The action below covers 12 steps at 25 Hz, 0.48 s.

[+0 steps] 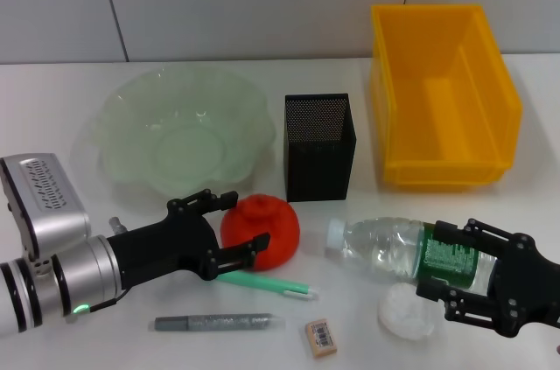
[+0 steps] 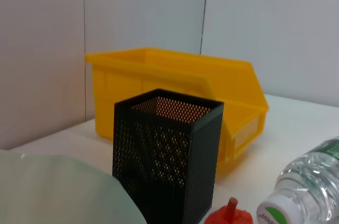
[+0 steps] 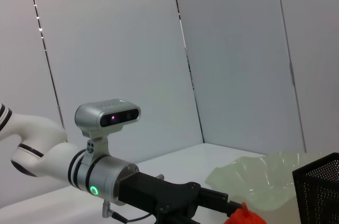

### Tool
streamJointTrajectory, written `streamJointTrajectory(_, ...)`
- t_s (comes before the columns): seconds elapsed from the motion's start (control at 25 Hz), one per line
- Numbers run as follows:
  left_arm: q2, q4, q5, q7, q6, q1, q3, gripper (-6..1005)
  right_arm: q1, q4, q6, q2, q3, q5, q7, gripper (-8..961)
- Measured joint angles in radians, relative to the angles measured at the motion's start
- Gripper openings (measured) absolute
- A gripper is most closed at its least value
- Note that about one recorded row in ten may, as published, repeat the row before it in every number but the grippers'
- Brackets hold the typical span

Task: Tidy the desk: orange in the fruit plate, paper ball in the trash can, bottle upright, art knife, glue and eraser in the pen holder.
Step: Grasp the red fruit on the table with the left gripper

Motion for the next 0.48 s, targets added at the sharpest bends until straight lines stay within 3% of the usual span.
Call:
streamJointTrajectory(0.32,0.000,-0.035,0.000,0.001,-0.056,-0.038,0.000,690,0.000,0.000,-0.002,0.000,0.000,0.000,0.000,790)
streamJointTrajectory(0.48,0.000,-0.049,0.000,0.001,-0.075,-0.053,-0.001,545,0.000,0.000,-0.003,0.000,0.000,0.000,0.000,790)
